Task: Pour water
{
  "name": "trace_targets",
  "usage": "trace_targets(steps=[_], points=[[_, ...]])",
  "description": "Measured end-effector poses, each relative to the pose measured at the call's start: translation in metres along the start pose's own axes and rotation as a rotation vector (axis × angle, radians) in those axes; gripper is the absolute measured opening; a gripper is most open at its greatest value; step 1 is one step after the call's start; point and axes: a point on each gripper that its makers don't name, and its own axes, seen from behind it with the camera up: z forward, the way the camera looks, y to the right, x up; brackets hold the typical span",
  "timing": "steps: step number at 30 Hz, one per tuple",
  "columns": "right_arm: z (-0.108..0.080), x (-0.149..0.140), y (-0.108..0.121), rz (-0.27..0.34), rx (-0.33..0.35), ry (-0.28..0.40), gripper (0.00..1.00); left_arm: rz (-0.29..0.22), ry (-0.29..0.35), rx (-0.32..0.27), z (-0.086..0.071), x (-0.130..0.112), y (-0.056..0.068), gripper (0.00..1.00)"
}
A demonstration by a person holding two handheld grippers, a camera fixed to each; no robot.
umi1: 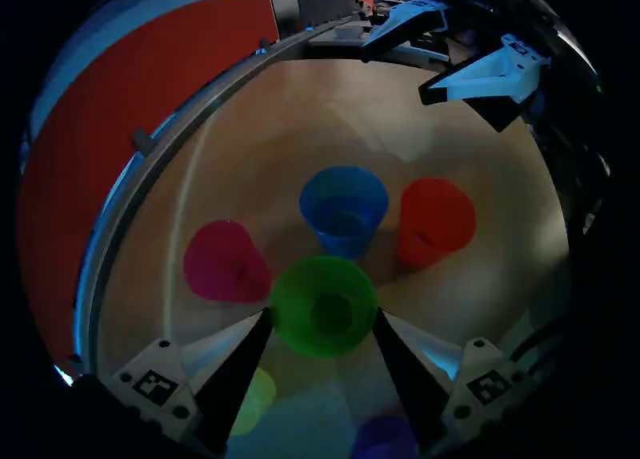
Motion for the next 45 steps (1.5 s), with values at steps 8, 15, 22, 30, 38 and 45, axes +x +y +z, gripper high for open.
trace_targets(steps=[8,15,22,30,38,45], points=[[0.000,-0.002,0.002,0.003,-0.003,0.000,0.99,0.011,0.003,0.000,0.005,0.002,0.002,0.90],[-0.001,-0.004,0.003,0.007,-0.005,-0.001,0.99,0.016,0.006,-0.001,0.006,0.003,0.002,0.90],[-0.001,-0.005,0.004,0.008,-0.006,-0.002,0.99,0.021,0.007,0.000,0.007,0.004,0.003,0.90],[-0.001,-0.006,0.003,0.012,-0.007,-0.003,1.00,0.011,0.028,-0.007,0.006,0.006,0.006,0.88],[0.000,-0.005,0.003,0.012,-0.008,-0.003,0.99,0.011,0.051,-0.006,-0.002,0.015,0.006,0.88],[-0.002,-0.002,0.001,0.009,-0.011,0.001,0.99,0.016,0.070,0.014,-0.013,0.020,0.002,0.88]])
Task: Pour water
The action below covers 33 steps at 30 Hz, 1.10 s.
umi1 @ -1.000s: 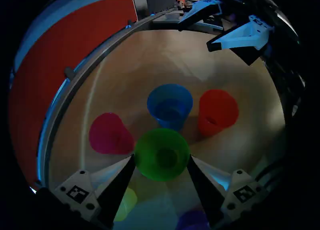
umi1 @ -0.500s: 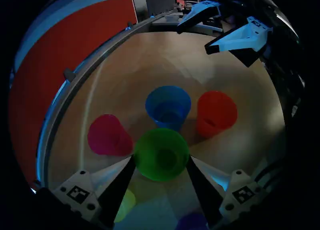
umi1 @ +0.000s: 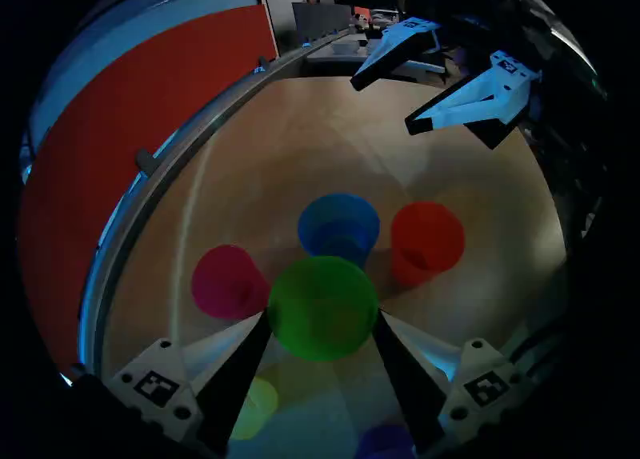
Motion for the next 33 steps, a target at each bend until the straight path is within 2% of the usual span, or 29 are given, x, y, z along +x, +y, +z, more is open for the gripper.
trace_targets(steps=[8,17,26,33], points=[[-0.003,0.008,-0.004,0.000,-0.002,0.012,0.99,-0.023,0.049,0.044,-0.021,0.008,-0.009,0.88],[-0.006,0.022,-0.010,-0.003,-0.006,0.027,0.99,-0.065,0.112,0.097,-0.052,0.013,-0.018,0.88],[-0.010,0.032,-0.019,-0.016,-0.007,0.038,0.99,-0.071,0.166,0.132,-0.079,0.018,-0.018,0.88],[-0.014,0.037,-0.024,-0.024,-0.009,0.045,0.99,-0.092,0.238,0.159,-0.098,0.023,-0.018,0.88]])
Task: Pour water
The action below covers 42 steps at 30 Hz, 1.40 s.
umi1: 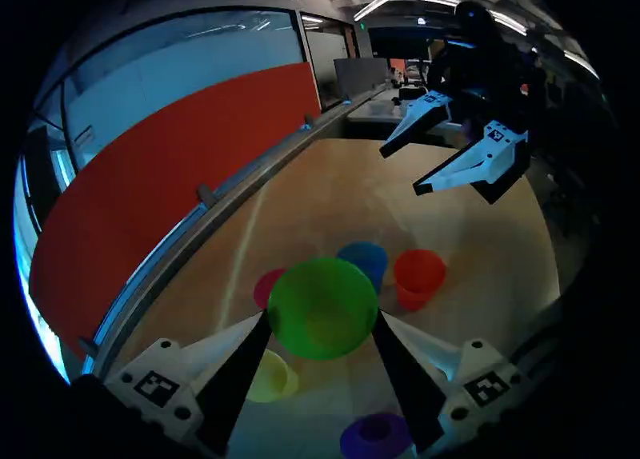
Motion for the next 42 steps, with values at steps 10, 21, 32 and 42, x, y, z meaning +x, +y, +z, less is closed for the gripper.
trace_targets(steps=[10,21,32,42], points=[[-0.002,0.002,-0.003,0.000,-0.003,0.006,0.99,-0.020,0.074,0.023,-0.018,0.006,-0.001,0.88],[-0.002,0.002,-0.005,0.003,-0.004,0.008,1.00,-0.066,0.170,0.060,-0.027,0.016,-0.004,0.88],[-0.001,0.004,-0.008,0.007,-0.004,0.009,0.99,-0.097,0.267,0.096,-0.040,0.023,-0.009,0.88],[0.000,0.006,-0.009,0.006,-0.002,0.011,0.99,-0.131,0.342,0.112,-0.053,0.026,-0.014,0.88]])
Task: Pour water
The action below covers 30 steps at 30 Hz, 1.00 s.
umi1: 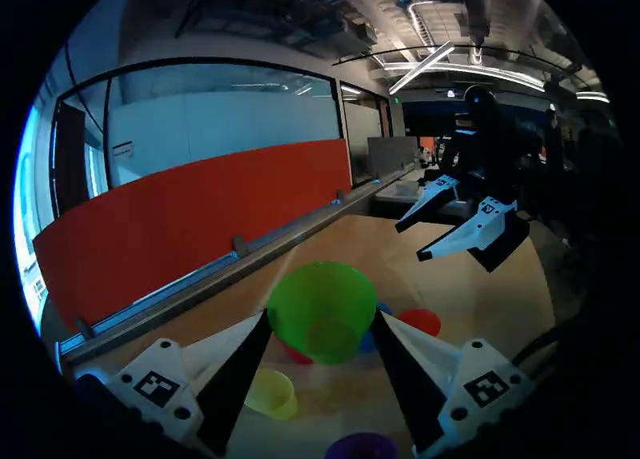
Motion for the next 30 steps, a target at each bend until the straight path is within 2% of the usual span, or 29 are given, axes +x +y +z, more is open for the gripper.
trace_targets(steps=[23,30], points=[[0.002,0.002,-0.002,0.004,0.002,0.002,0.99,-0.079,0.127,0.015,-0.010,0.017,-0.003,0.88],[0.002,0.001,-0.001,0.004,0.001,0.002,1.00,-0.082,0.153,0.015,-0.009,0.019,-0.001,0.88]])
